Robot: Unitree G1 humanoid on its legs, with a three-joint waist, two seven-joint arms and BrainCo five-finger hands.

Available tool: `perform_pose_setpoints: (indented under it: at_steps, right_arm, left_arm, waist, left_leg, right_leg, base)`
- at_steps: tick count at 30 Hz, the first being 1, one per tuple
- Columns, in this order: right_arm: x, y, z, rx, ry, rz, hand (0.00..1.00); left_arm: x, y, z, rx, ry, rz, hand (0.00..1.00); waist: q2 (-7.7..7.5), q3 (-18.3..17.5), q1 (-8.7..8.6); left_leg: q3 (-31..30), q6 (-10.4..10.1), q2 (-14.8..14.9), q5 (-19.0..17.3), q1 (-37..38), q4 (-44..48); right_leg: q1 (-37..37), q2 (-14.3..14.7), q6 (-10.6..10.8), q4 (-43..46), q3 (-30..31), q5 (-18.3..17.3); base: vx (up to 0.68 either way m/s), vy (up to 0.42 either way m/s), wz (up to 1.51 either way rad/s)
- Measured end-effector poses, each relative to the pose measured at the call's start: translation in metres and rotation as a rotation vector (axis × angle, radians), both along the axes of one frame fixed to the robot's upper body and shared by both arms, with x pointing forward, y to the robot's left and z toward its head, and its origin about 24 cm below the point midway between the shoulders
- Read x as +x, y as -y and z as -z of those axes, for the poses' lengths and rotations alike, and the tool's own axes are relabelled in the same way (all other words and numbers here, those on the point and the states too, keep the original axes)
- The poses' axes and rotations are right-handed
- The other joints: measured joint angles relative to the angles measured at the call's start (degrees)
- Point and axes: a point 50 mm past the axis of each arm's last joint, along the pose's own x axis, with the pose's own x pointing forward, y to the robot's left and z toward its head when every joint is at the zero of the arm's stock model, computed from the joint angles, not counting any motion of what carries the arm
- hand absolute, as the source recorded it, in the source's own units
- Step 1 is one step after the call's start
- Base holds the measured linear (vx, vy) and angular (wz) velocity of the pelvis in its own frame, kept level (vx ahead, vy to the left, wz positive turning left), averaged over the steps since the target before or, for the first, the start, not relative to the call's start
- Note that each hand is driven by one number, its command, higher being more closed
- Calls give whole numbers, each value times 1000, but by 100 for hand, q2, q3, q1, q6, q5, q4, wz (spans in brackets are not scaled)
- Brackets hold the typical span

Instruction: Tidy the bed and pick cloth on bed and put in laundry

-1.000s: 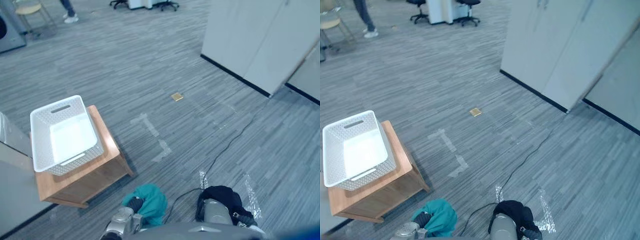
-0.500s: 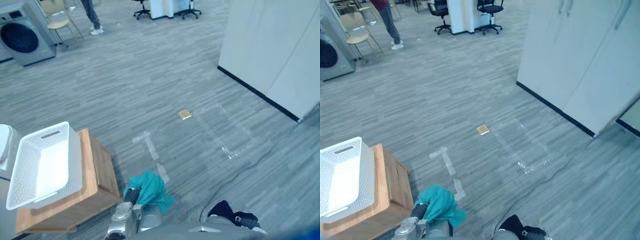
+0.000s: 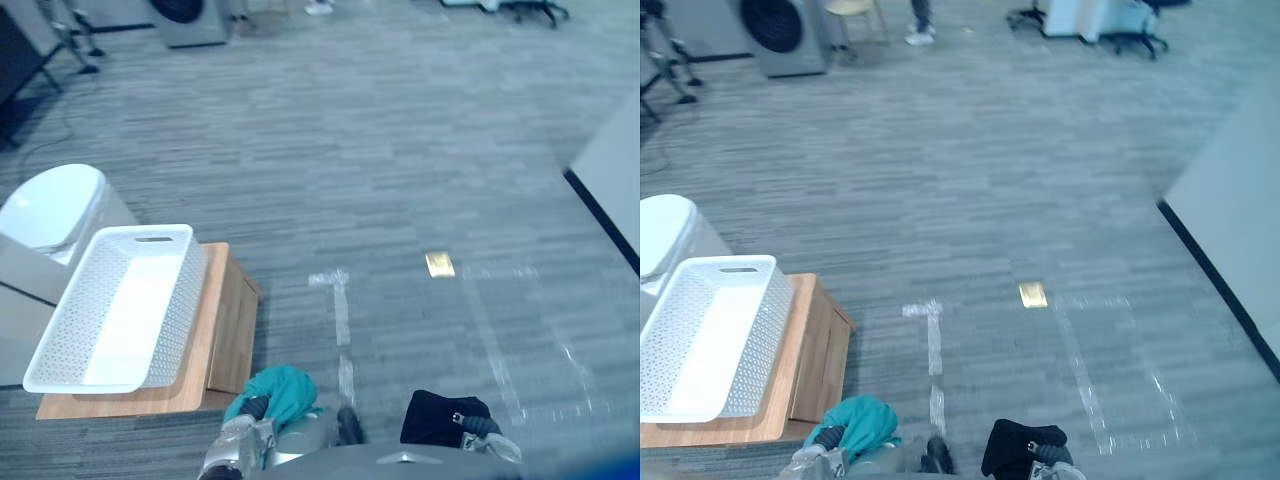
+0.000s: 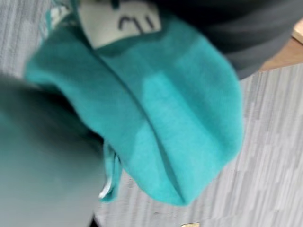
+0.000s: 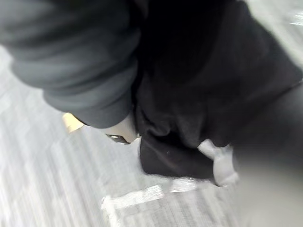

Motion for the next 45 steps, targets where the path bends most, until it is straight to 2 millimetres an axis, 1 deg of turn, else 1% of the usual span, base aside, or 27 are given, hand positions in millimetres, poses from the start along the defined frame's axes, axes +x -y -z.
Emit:
perform_pose_setpoints:
  at_steps: [3, 6, 7, 8, 9, 10, 11, 12, 13, 14, 18, 20, 21, 22, 24, 26, 28, 29, 30, 31, 33, 35, 37, 40, 41, 43, 45]
  right_arm:
    - [-5, 5, -1, -16, -8, -8, 100]
    - [-4, 0, 1, -1, -12, -31, 100]
    - [-1, -2, 1, 6, -10, -47, 100]
    - [-3, -12, 3, 39, -16, -51, 100]
    - [-4, -12, 4, 46, -23, -46, 100]
    - [-7, -6, 4, 36, -27, -27, 100]
    - [1, -1, 0, 17, 4, -51, 100]
    - [3, -2, -1, 16, 15, -59, 100]
    - [6, 1, -4, -2, 42, -104, 100]
    - [8, -14, -2, 34, 48, -167, 100]
    - [4, -9, -2, 37, 39, -196, 100]
    - [4, -9, -2, 45, 41, -201, 100]
    - [0, -4, -2, 37, 35, -190, 100]
    - [-6, -1, -2, 33, 17, -182, 100]
    - [-18, -1, 1, 41, -23, -174, 100]
    - [-19, -1, 2, 43, -28, -172, 100]
    - [-10, -1, 1, 47, -6, -159, 100]
    - [-9, 0, 1, 52, -3, -144, 100]
    - [-10, 1, 1, 56, -6, -120, 100]
    - [-11, -6, 3, 78, -6, -105, 100]
    - [-5, -5, 2, 73, 11, -107, 100]
    - [1, -13, 2, 87, 21, -109, 100]
    - [3, -16, 3, 99, 3, -103, 100]
    - [10, -8, 0, 85, 17, -63, 100]
    - [16, -7, -2, 80, 45, -42, 100]
    - [21, -6, -4, 81, 69, -26, 100]
    - [22, -9, -4, 96, 80, -15, 100]
  left_arm:
    - [-2, 1, 2, 6, -16, 36, 100]
    - [2, 4, 1, 7, -7, 66, 100]
    - [4, 2, 0, 17, -6, 71, 100]
    - [6, -12, -2, 58, -4, 71, 100]
    - [9, -12, -2, 61, -9, 71, 100]
    - [11, -5, -2, 47, -2, 67, 100]
    - [8, 6, -1, 16, 4, 8, 100]
    - [8, 8, 0, 11, 3, -6, 100]
    - [3, 4, 0, 17, -2, -77, 100]
    - [-3, -10, -1, 60, -4, -127, 100]
    - [-24, -5, 4, 51, -63, -236, 100]
    - [-23, -5, 4, 41, -46, -295, 100]
    - [-22, -4, 4, 38, -33, -323, 100]
    - [-21, -3, 3, 44, -21, -322, 100]
    - [-22, -7, 3, 55, -15, -326, 100]
    - [-23, -10, 2, 64, -9, -323, 100]
    - [-19, -11, 1, 69, 0, -311, 100]
    - [-20, -10, 2, 67, -6, -303, 100]
    - [-20, -7, 3, 61, -8, -297, 100]
    - [-15, -10, 0, 75, 17, -272, 100]
    - [-15, -12, 0, 80, 14, -266, 100]
    - [-14, -20, -1, 107, 15, -215, 100]
    - [-16, -21, 0, 110, 2, -189, 100]
    - [-16, -13, 2, 110, -13, -89, 100]
    - [-15, -16, 1, 129, -14, -34, 100]
    - [-16, -19, 1, 154, -28, 26, 100]
    - [-16, -26, 0, 192, -45, 89, 100]
  waist:
    - [26, -31, -88]
    - [82, -5, -147]
    - [-31, 9, -146]
    - [-378, 82, -119]
    - [-358, 146, -130]
    - [-258, 170, -98]
    - [41, 244, -107]
    - [74, 241, -104]
    - [77, 202, -125]
    - [-173, 122, -11]
    - [75, -218, -5]
    - [81, -252, -74]
    - [157, -206, -133]
    - [266, -147, -167]
    - [261, -124, -138]
    - [230, -126, -92]
    - [210, -109, -79]
    - [225, -102, -96]
    - [146, -91, -109]
    - [32, -28, -127]
    - [44, 12, -29]
    - [-117, 25, 11]
    - [-237, -16, -34]
    - [20, -99, 5]
    - [-24, -75, -5]
    - [-54, 9, -126]
    - [-100, 38, -139]
  left_leg:
    - [-988, -124, 134, 31, 498, -265]
    - [-1895, -409, 555, -49, 541, -245]
    - [-2205, -587, 627, -124, 454, -146]
    - [-2279, -865, 505, -291, 407, 28]
    - [-2243, -1021, 563, -411, 396, 135]
    - [-2013, -1087, 615, -461, 375, 317]
    - [-1913, -1010, 816, -456, 473, 393]
    - [-1917, -1047, 869, -519, 516, 376]
    - [-2053, -1101, 961, -707, 637, 312]
    - [-2190, -1192, 865, -876, 695, 388]
    - [-2445, -1441, 1360, -1149, 650, 611]
    - [-2365, -1533, 1393, -965, -162, 1982]
    - [-2048, -1716, 1550, -649, -725, 3044]
    - [-1579, -1694, 1871, -414, -1150, 3973]
    - [-701, -1637, 2211, -457, -1465, 4700]
    - [158, -1543, 2322, -535, -1629, 4515]
    - [1471, -1332, 2080, -432, -1704, 2968]
    - [1780, -1026, 1920, -149, -1694, 2352]
    - [2189, -481, 1751, -93, -1489, 1802]
    - [2159, -400, 1425, 119, -1203, 1185]
    - [1958, -460, 1262, 345, -958, 657]
    - [1816, -527, 937, 476, -658, 190]
    - [1578, -632, 694, 486, -459, -69]
    - [1279, -801, 537, 559, -151, -743]
    - [1088, -790, 425, 609, 24, -950]
    - [690, -753, 452, 602, 313, -1023]
    - [328, -786, 638, 483, 374, -890]
  right_leg:
    - [-805, -50, 86, -724, 463, -522]
    - [-1253, 430, 248, -2688, 1155, -559]
    - [-1233, 617, 500, -3956, 1798, -268]
    - [-950, 579, 816, -5145, 2409, 342]
    - [-799, 609, 612, -5162, 2343, 596]
    - [-650, 587, 655, -4906, 2082, 543]
    - [-1056, 774, 701, -3711, 2300, 332]
    - [-1122, 819, 670, -3554, 2359, 213]
    - [-1238, 913, 383, -3575, 2685, 5]
    - [-1327, 884, 347, -3641, 2769, -79]
    - [-1390, 1204, 102, -3116, 2299, -917]
    - [-1256, 1178, 67, -3196, 2051, -992]
    - [-1006, 1174, 8, -3393, 1772, -1035]
    - [-559, 1176, -80, -3671, 1464, -1045]
    - [168, 1172, -105, -4195, 1088, -1052]
    - [744, 1122, -34, -4676, 741, -953]
    - [1039, 1030, 50, -4936, 436, -884]
    - [1085, 1020, 61, -4923, 329, -885]
    - [1159, 990, 135, -4881, 247, -890]
    - [1065, 796, 253, -4489, 272, -766]
    - [1064, 871, 201, -4951, 291, -911]
    - [1082, 776, 234, -5528, 321, -519]
    - [1112, 563, 519, -5303, 296, -395]
    - [491, 258, 516, -3504, 348, -363]
    - [48, -17, 427, -2409, 521, -131]
    - [-443, -133, 357, -1156, 913, 355]
    - [-720, 65, 292, -1094, 1107, -455]
  base:
    - [-213, 228, 169]
    - [1, -64, 185]
    - [127, -224, 159]
    - [154, -279, 187]
    - [147, -176, 174]
    - [185, -99, 154]
    - [62, -16, 121]
    - [-180, -2, 106]
    - [-286, -108, 72]
    - [-187, -140, 78]
    - [163, -203, 41]
    - [287, -187, 49]
    - [300, -158, 102]
    - [305, -136, 111]
    - [299, -110, 115]
    - [279, -39, 84]
    - [8, 153, 57]
    - [-31, 186, 78]
    - [164, 99, 103]
    - [250, 95, 105]
    - [134, 45, 63]
    - [10, -43, 46]
    - [85, -108, 61]
    - [83, -10, 46]
    - [45, 109, 71]
    - [20, 93, 87]
    - [-74, 33, 107]
